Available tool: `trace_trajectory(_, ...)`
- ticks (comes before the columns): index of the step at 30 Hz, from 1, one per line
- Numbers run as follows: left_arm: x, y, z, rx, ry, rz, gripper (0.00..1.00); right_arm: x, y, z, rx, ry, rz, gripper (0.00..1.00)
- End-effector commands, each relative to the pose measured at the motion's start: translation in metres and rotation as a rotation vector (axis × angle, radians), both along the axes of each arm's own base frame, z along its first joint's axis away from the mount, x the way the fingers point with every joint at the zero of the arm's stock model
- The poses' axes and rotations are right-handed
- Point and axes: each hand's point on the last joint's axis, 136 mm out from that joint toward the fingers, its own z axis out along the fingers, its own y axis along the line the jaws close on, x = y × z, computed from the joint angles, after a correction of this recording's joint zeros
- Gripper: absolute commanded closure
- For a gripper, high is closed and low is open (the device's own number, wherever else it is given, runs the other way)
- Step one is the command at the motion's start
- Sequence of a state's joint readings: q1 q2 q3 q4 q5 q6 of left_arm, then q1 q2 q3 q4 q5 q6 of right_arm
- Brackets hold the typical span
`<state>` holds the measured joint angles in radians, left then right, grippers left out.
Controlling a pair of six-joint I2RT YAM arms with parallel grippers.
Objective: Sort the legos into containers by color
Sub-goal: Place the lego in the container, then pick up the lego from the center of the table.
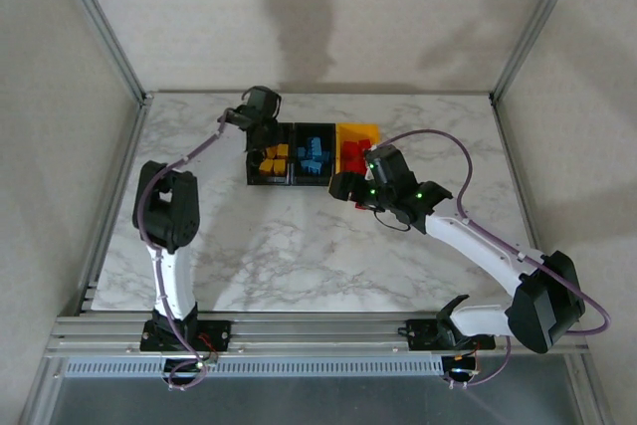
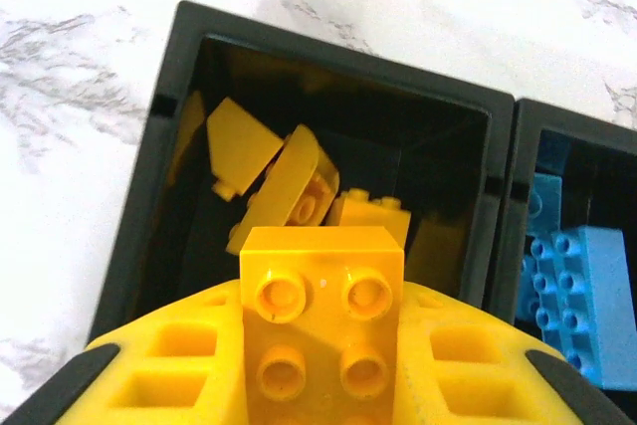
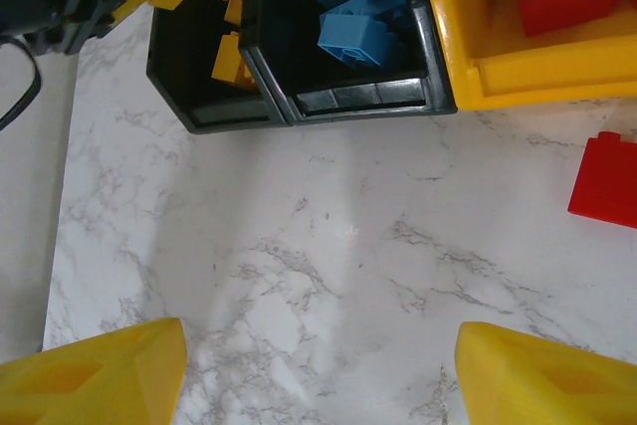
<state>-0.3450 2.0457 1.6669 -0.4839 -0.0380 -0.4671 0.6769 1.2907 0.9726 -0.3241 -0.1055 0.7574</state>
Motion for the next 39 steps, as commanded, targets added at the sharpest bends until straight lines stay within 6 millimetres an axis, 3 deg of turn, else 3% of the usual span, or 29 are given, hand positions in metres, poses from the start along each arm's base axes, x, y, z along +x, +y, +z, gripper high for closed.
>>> trace_trajectory(1, 0.009, -0.002, -0.008, 0.014, 0.018, -0.018, 0.73, 0.002, 0.002, 0.004, -0.002, -0.021, 0.000, 0.28)
trace_trajectory(6, 0.021, -0.005, -0.020, 0.014, 0.029, -0.015, 0.71, 0.002, 0.000, 0.001, -0.013, -0.015, -0.006, 0.28)
trace_trajectory(11, 0.027, -0.004, -0.026, 0.034, 0.039, -0.005, 0.62, 0.002, -0.001, -0.001, -0.016, -0.011, -0.008, 0.28)
trace_trajectory(16, 0.028, -0.003, -0.024, 0.045, 0.034, -0.001, 0.52, 0.002, 0.000, -0.004, -0.019, -0.007, -0.007, 0.28)
trace_trajectory(22, 0.021, -0.001, -0.010, 0.035, 0.023, 0.000, 0.53, 0.006, -0.006, -0.003, -0.051, -0.018, -0.030, 0.28)
trace_trajectory(29, -0.022, -0.006, 0.042, -0.070, -0.059, -0.032, 0.51, 0.012, -0.034, -0.022, -0.210, 0.005, -0.113, 0.27)
trace_trajectory(32, -0.050, -0.013, 0.058, -0.134, -0.082, -0.070, 0.49, 0.016, -0.041, -0.034, -0.266, 0.011, -0.129, 0.27)
trace_trajectory(39, -0.129, -0.032, 0.074, -0.275, -0.106, -0.191, 0.45, 0.027, -0.053, -0.062, -0.383, 0.033, -0.168, 0.30)
